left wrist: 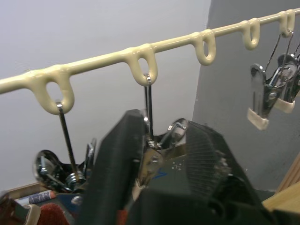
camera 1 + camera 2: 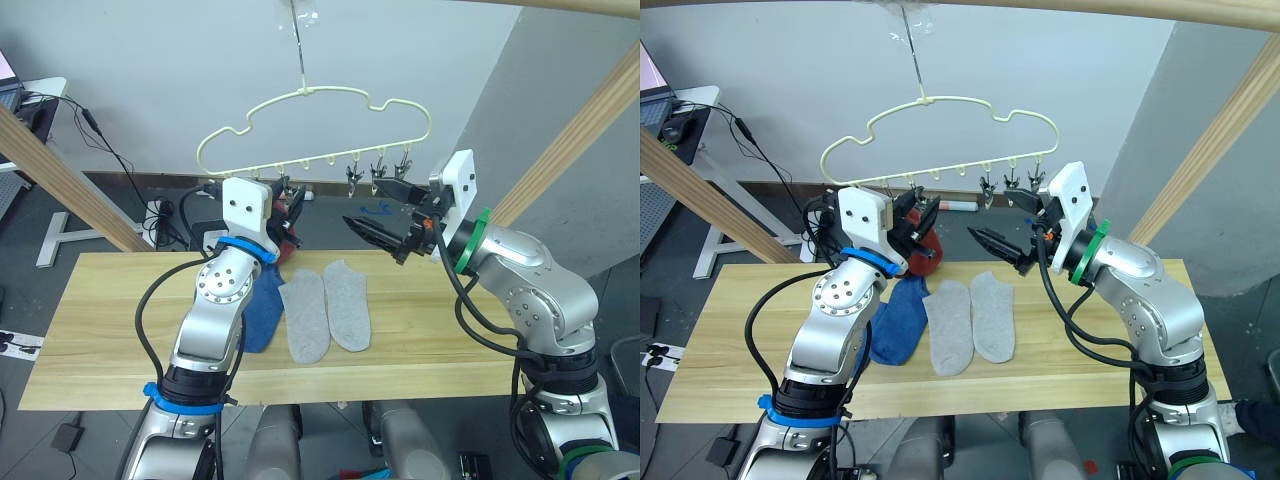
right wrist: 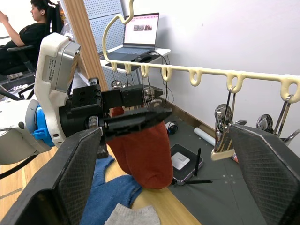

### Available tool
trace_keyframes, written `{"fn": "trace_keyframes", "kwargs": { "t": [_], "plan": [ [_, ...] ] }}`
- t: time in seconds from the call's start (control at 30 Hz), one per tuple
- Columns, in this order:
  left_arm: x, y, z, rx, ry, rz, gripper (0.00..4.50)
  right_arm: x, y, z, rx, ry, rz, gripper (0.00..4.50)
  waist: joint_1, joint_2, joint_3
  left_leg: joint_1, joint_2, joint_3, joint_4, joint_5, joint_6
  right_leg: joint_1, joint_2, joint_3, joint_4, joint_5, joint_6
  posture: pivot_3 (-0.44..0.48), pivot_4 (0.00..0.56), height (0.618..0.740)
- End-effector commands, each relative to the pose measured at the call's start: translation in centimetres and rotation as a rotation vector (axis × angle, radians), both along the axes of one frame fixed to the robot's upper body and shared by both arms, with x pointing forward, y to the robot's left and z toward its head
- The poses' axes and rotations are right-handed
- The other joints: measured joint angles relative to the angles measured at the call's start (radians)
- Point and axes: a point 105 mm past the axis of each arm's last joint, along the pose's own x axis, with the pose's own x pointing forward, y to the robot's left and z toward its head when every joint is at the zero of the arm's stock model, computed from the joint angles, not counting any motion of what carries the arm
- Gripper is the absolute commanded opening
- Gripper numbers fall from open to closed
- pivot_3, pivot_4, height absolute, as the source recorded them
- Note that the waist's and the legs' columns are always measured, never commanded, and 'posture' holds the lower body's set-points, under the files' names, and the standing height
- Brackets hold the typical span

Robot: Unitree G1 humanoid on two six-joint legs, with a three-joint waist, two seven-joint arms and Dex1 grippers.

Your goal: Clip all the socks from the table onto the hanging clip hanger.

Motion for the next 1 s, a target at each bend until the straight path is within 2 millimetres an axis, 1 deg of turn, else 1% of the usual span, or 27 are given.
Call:
{"fn": "trace_keyframes", "kwargs": {
  "t": [0.03,0.07,0.1,0.3,0.53,0.6,0.63,0.73,0.77,1.0],
  "plan": [
    [-0.44,0.22,1.74,-0.02,-0.074,0.009,0.5,-0.56,0.05,1.24,0.017,-0.054,0.017,4.5,0.0,0.0,0.0,0.0,0.0,0.0,0.001,0.0,0.0,0.0,0.0,0.0,0.001,0.0,0.0,-0.149,0.27,0.74],
    [-0.44,0.25,1.76,-0.021,-0.075,0.009,0.34,-0.56,0.05,1.21,0.016,-0.053,0.017,4.5,0.0,0.0,0.0,0.0,0.0,0.0,0.001,0.0,0.0,0.0,0.0,0.0,0.001,0.0,0.0,-0.149,0.27,0.74],
    [-0.44,0.28,1.78,-0.022,-0.075,0.01,0.31,-0.56,0.05,1.19,0.016,-0.052,0.017,4.5,0.0,0.0,0.0,0.0,0.0,0.0,0.003,0.0,0.0,0.0,0.0,0.0,0.002,0.0,0.0,-0.149,0.269,0.74],
    [-0.54,0.23,1.69,-0.029,-0.069,0.002,0.31,-0.61,0.11,1.11,0.017,-0.05,0.018,4.5,0.0,0.0,0.0,0.0,0.0,0.0,0.008,0.0,0.001,0.0,0.0,0.0,0.007,0.0,0.0,-0.15,0.27,0.74],
    [-0.41,0.13,1.58,-0.042,-0.055,0.003,0.31,-0.63,0.16,1.05,0.014,-0.05,0.02,4.5,0.0,0.0,0.0,0.0,0.0,0.0,0.01,0.0,0.001,0.0,0.001,0.001,0.008,0.0,0.0,-0.148,0.27,0.74],
    [-0.44,-0.02,1.59,-0.045,-0.054,-0.003,1.02,-0.63,0.17,1.06,0.013,-0.051,0.02,4.5,0.0,0.0,0.0,0.0,0.0,0.0,0.01,0.0,0.001,0.0,0.001,0.001,0.008,0.0,0.0,-0.148,0.27,0.74],
    [-0.46,-0.07,1.6,-0.046,-0.054,-0.005,1.19,-0.64,0.17,1.06,0.012,-0.052,0.02,4.5,0.0,0.0,0.0,0.0,0.0,0.0,0.01,0.0,0.001,0.0,0.001,0.001,0.008,0.0,0.0,-0.148,0.27,0.74],
    [-0.45,0.0,1.67,-0.051,-0.057,-0.001,2.11,-0.64,0.16,1.1,0.013,-0.054,0.02,4.5,0.0,0.0,0.0,0.0,0.0,0.0,0.01,0.0,0.001,0.0,0.001,0.001,0.008,0.0,0.0,-0.148,0.27,0.74],
    [-0.44,0.02,1.69,-0.054,-0.058,0.0,2.33,-0.64,0.16,1.1,0.012,-0.054,0.019,4.5,0.0,0.0,0.0,0.0,0.0,0.0,0.01,0.0,0.001,0.0,0.001,0.001,0.008,0.0,0.0,-0.148,0.27,0.74],
    [-0.28,0.08,1.76,-0.051,-0.059,0.004,2.33,-0.55,0.07,1.14,0.011,-0.057,0.015,4.5,-0.001,0.0,0.0,0.0,0.0,0.0,0.01,0.0,0.001,0.0,0.001,0.001,0.008,0.0,0.0,-0.149,0.269,0.74]
  ]
}}
